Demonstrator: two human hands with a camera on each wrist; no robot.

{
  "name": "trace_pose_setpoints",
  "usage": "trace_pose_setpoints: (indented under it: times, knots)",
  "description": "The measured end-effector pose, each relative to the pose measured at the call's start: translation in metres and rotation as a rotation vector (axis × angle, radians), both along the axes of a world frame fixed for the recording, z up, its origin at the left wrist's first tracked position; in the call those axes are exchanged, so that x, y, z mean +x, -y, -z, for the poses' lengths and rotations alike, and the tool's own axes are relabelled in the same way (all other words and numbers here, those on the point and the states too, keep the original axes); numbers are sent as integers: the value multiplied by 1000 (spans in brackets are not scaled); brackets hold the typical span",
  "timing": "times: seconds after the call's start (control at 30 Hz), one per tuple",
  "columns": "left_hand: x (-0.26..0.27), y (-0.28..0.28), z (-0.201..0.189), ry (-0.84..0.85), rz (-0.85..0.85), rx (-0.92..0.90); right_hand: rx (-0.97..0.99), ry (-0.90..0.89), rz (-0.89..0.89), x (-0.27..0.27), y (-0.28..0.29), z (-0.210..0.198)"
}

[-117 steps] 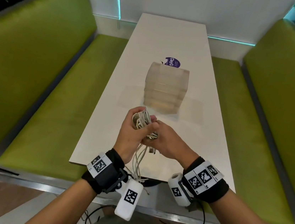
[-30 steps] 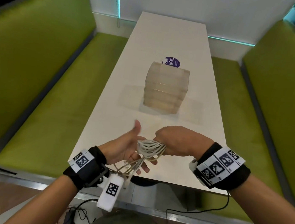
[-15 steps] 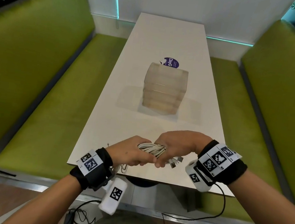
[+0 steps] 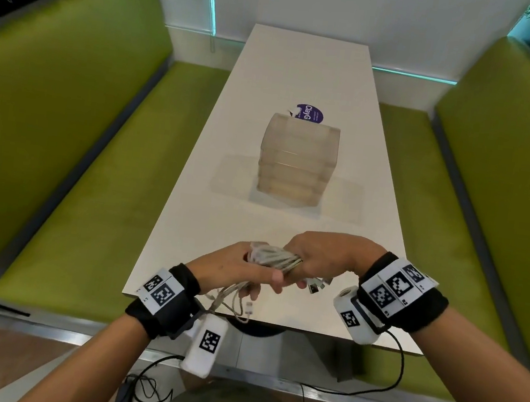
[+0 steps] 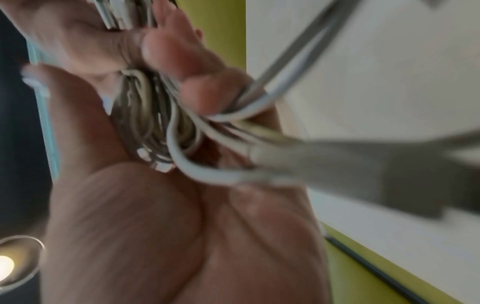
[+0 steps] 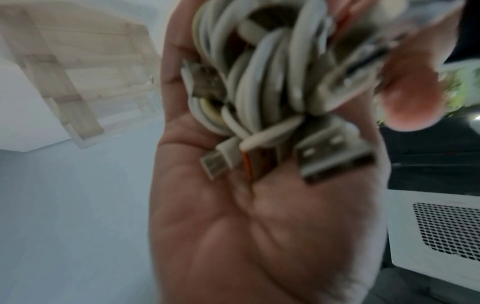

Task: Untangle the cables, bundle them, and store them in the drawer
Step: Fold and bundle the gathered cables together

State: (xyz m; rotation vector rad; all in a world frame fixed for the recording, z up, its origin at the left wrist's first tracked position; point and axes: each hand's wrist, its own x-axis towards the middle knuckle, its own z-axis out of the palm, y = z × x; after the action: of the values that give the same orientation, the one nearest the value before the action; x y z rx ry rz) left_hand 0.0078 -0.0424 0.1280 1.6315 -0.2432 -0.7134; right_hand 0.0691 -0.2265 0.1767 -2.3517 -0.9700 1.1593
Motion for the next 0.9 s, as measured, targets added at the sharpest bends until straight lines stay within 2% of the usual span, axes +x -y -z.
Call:
trace_pose_setpoints:
  times: [0.1,0.2,0.3,0.5,0.6,0.7,0.9]
  knots:
    - [-4,-10,12,64,-52,-16,54,46,131,10,15,-11]
    - [-5,-9,21,85,-163,-100,126,84,189,16,25,-21]
    - [-4,-5,21,65,-271,-151,221,63,261,17,28,-26]
    - [-1,-8,21,143,-314,-136,405,-8,443,13,29,-21]
    - [3,1,15,187,-531,-195,497,-22,570,6,20,-11]
    - [11,10,11,169,-775,-363,514,35,648,-3,1,5]
    - [19,18,-1,75,-945,-531,458,108,591,-11,-29,27]
